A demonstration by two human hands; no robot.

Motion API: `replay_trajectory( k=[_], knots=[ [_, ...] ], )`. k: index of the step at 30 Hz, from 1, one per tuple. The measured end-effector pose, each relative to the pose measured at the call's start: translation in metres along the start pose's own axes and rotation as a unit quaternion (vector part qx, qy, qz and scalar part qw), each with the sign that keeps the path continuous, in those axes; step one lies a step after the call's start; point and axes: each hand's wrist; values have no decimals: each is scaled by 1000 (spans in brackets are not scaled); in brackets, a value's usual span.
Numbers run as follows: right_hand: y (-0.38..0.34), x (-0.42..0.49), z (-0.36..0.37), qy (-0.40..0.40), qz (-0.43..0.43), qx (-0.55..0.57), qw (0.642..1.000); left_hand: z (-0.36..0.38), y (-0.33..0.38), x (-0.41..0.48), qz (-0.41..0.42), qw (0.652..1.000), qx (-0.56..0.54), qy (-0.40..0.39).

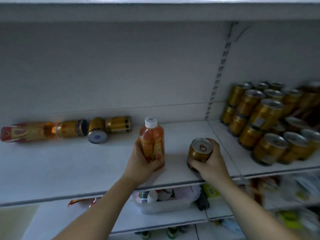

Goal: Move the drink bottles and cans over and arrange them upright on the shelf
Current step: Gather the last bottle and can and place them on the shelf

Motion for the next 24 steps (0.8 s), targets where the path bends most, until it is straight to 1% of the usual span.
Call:
replay_trajectory(
  k=[3, 7, 10, 12, 18, 21, 24],
  knots=[
    [-1, -10, -34, 71, 43, 8, 997, 26, 19, 13, 19, 998, -2, -62],
    [-10, -27, -85, 170, 50, -14, 984, 70, 47, 20, 59, 988, -8, -142],
    [-16, -38, -121, 231, 60, 4, 971, 104, 75, 15, 90, 975, -31, -199],
    [-21, -45, -145, 261, 58, 12, 964, 123, 95, 8, 111, 968, -43, -221],
    [-24, -66, -223, 312, 36, 4, 949, 185, 156, -19, 171, 954, -54, -240],
    [-20, -70, -268, 307, 26, 7, 951, 222, 185, -33, 188, 948, -81, -244],
    [-15, -72, -319, 293, 15, 8, 956, 261, 215, -46, 193, 949, -95, -231]
  ],
)
Point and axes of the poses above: each hand's wrist, its own x-axis towards the middle knuckle, its own z-axis out of the palm, y = z × x, and after that the axes turned 9 degrees about x, right-handed
